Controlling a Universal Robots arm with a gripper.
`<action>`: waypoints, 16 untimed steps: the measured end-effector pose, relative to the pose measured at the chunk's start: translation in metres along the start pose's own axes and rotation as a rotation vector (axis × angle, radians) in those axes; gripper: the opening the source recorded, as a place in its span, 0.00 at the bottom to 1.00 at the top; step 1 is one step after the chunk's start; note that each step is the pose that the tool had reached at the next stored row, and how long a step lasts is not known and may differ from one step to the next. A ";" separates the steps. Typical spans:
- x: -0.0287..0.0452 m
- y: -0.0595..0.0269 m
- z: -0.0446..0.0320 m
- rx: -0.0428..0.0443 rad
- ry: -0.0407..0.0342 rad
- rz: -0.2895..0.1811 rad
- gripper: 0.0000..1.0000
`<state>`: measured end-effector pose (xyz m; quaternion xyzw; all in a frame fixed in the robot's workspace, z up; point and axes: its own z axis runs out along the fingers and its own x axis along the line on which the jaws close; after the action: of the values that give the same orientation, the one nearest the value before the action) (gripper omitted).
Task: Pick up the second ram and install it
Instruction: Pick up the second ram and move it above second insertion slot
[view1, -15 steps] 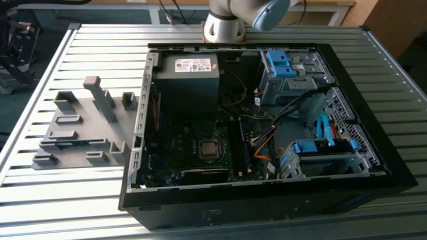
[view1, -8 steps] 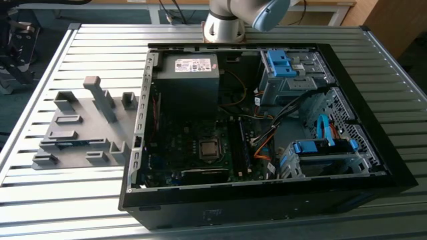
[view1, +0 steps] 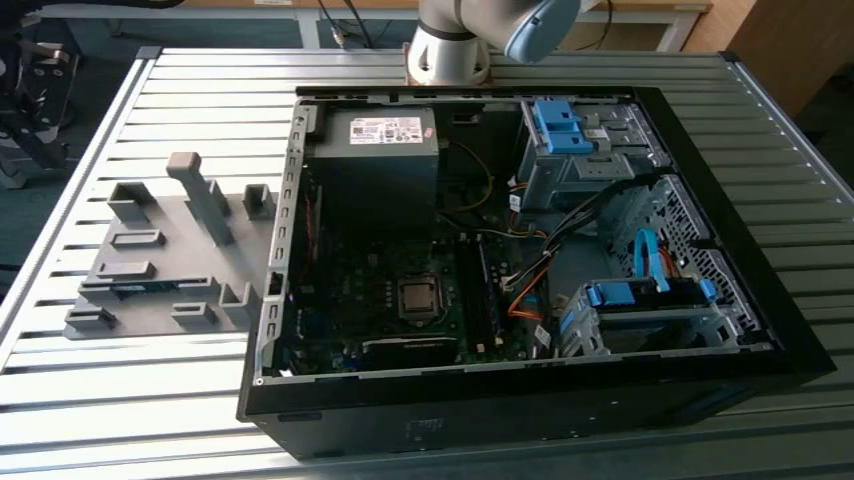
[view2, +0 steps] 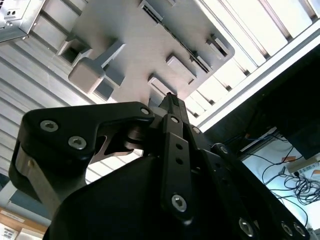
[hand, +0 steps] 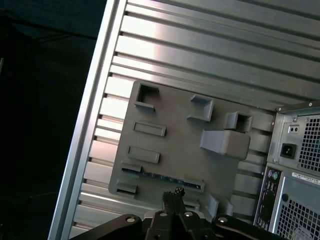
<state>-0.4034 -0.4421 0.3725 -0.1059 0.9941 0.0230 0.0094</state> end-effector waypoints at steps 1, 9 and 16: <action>0.0000 0.0000 0.0000 -0.0003 0.0005 -0.011 0.11; 0.0000 0.0000 0.0000 -0.0014 0.0026 -0.060 0.11; 0.0000 0.0000 0.0000 -0.0020 0.0037 -0.084 0.11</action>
<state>-0.4034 -0.4421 0.3725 -0.1477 0.9887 0.0234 0.0084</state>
